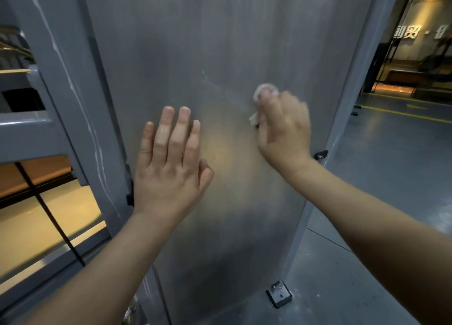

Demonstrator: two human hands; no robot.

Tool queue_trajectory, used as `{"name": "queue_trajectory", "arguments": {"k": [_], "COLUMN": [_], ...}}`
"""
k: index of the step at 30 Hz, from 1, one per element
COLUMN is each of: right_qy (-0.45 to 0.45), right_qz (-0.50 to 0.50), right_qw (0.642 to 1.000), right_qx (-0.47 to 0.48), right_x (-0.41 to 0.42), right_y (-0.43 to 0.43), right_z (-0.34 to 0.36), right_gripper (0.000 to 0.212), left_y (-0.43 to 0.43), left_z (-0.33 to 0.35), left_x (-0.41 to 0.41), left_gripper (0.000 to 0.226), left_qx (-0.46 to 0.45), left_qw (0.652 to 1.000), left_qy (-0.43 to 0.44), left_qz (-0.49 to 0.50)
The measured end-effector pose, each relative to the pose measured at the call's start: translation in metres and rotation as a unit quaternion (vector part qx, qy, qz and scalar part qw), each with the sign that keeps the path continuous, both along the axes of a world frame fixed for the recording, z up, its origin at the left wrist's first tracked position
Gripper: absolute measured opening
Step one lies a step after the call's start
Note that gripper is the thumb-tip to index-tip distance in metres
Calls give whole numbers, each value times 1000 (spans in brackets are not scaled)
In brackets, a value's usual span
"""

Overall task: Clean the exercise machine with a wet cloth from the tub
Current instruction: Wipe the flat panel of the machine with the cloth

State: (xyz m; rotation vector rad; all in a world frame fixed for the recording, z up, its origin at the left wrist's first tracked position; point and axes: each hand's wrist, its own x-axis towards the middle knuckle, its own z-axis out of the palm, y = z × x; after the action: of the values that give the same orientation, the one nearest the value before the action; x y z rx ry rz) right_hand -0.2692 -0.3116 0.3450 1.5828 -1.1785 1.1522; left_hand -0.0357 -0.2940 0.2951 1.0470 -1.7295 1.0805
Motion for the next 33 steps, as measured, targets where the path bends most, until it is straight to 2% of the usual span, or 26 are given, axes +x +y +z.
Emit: {"name": "queue_trajectory", "arguments": {"k": [1,3,5,6,7,9,10,11,12,14,15,16,17,18,20,21,22,23,25,26,27,29,31,32,33], "right_qy": [71,262,354,343,293,129,90,102,166,340,390,403,379,317,140,90,91,153,339,394,412,343,172,116,108], "right_qz": [20,52,45,25,-2,-34,-24,-3,24,65,72,63,43,12,-28,-18,6,36,79,89,81,31,-21,-19,-3], "right_qw": [997,964,934,939,956,991,996,995,986,937,916,912,924,948,990,996,996,988,937,913,907,939,985,993,994], "right_qx": [-2,9,17,5,-9,-12,-14,-7,6,37,50,48,28,1,-14,-13,-4,7,37,51,46,-6,-21,-19,-10], "right_x": [4,-3,-18,-24,-28,-23,-16,-10,-6,-7,-12,-16,-20,-22,-15,-6,2,9,9,3,-3,-11,-7,0,7], "right_y": [1,12,17,15,10,7,7,7,9,17,20,20,17,12,7,7,7,9,18,21,21,12,6,6,7], "right_z": [-14,-26,-4,10,22,31,26,15,1,-13,-6,6,19,30,37,30,17,0,-17,-10,3,33,47,43,32], "right_gripper": [33,25,15,16,19,24,27,28,26,18,15,15,16,19,24,27,28,26,17,14,14,18,22,26,27], "left_y": [-1,-1,0,-1,0,0,0,1,1,1,1,1,1,1,1,1,1,1,2,2,2,2,2,2,2], "left_z": [0,-1,-2,-2,-2,-2,-2,-2,-1,-2,-2,-2,-2,-2,-2,-2,-2,-2,-2,-2,-2,-2,-2,-2,-2], "left_x": [0,1,1,1,1,2,2,3,3,3,3,3,3,3,3,3,3,2,3,3,3,2,2,2,2], "left_gripper": [67,68,70,70,70,71,71,72,72,72,72,72,72,72,72,71,71,72,72,72,72,72,72,72,73], "left_qx": [-3,-6,-4,-3,-3,-1,-1,1,3,3,2,2,3,4,6,5,5,6,5,5,6,6,6,5,5], "left_qw": [1000,1000,1000,1000,1000,1000,1000,1000,1000,1000,1000,1000,1000,1000,1000,1000,1000,1000,1000,1000,1000,1000,1000,1000,1000], "left_qy": [-2,-9,-10,-7,-5,-1,-1,-4,-6,-9,-9,-7,-5,-4,-3,-3,-3,-3,-4,-4,-3,0,2,3,3], "left_qz": [1,3,1,0,-1,-4,-6,-8,-10,-10,-10,-9,-9,-11,-12,-12,-12,-12,-13,-12,-12,-11,-12,-12,-13]}}
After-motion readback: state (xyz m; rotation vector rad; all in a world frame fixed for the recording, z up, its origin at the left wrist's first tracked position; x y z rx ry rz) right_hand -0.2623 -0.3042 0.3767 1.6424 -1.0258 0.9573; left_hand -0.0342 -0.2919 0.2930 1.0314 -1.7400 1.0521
